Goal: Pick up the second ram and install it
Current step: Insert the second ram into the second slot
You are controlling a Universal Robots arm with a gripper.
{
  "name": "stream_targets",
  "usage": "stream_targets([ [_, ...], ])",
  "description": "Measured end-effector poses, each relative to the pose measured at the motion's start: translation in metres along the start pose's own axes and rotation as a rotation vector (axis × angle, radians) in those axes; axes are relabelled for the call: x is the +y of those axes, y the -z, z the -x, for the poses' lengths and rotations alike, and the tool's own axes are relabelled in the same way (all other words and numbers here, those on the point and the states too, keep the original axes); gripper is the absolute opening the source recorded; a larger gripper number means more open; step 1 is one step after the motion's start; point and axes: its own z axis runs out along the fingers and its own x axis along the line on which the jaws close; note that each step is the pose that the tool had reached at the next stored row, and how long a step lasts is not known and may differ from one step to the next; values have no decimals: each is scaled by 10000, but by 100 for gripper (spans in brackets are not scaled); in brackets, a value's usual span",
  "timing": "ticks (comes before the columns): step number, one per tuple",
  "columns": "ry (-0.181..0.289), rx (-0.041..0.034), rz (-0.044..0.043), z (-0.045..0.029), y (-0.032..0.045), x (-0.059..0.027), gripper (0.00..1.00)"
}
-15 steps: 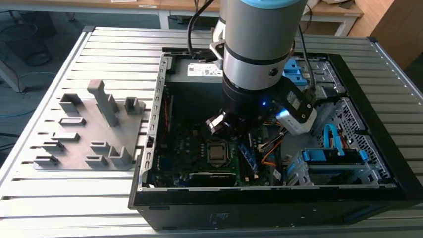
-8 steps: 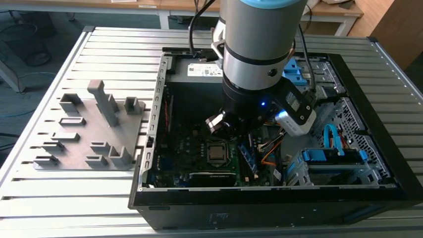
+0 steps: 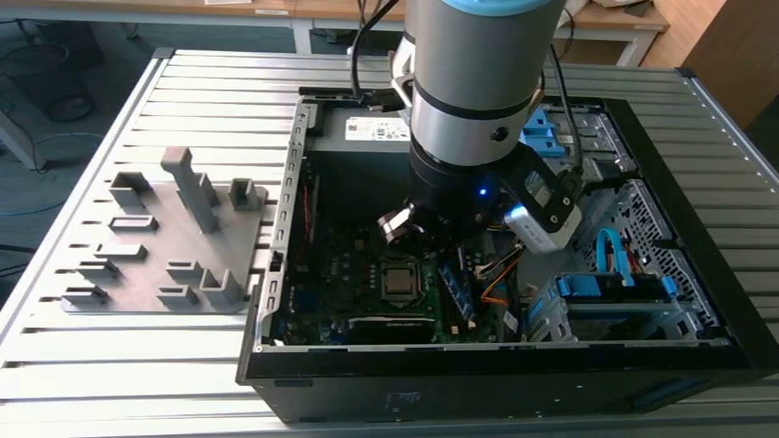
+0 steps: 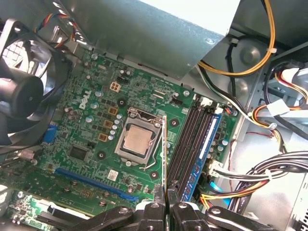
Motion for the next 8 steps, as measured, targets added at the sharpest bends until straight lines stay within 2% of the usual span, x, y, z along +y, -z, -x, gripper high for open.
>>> stream_targets([
  [8,-387,-2,-27,0,-1,0,14],
])
